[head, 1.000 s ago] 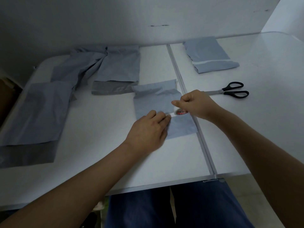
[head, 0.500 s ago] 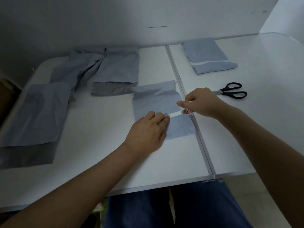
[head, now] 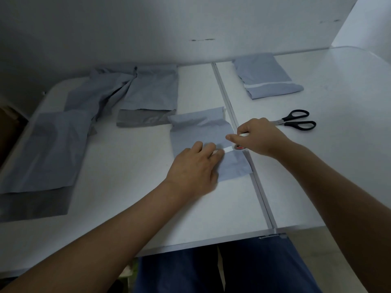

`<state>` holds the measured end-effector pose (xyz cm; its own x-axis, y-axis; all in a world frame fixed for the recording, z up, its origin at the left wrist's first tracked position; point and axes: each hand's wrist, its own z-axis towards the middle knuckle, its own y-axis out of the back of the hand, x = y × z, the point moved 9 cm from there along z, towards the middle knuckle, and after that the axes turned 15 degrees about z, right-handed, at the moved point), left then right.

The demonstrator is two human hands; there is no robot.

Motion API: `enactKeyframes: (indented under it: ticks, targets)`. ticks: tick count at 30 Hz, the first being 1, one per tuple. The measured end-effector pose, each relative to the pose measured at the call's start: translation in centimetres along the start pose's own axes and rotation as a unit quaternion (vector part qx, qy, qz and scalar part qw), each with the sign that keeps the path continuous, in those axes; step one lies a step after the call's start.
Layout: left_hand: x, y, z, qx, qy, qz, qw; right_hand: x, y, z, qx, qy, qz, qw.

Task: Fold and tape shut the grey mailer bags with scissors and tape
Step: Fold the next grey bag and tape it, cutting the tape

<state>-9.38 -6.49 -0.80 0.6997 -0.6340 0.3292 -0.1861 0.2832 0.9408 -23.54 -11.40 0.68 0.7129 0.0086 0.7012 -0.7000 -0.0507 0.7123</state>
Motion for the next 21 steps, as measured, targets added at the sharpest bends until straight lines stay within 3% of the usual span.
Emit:
enactKeyframes:
  ticks: [8, 14, 21]
  targets:
    - [2.0, -0.9, -2.0, -0.007, -0.017, 0.028, 0.999, 1.4, -2.1, -0.6, 0.009, -0.018, 0.005, 1.000]
    - [1.6, 0.0, -0.9, -0.018, 0.005, -0.059, 0.998, 0.9, -2.2, -1.1, 0.034, -0.035, 0.028, 0.998]
    - [0.8, 0.2, -1.0, -0.114, 0.013, -0.011, 0.993, 0.4, -1.9, -1.1, 0.000, -0.024, 0.115, 0.993]
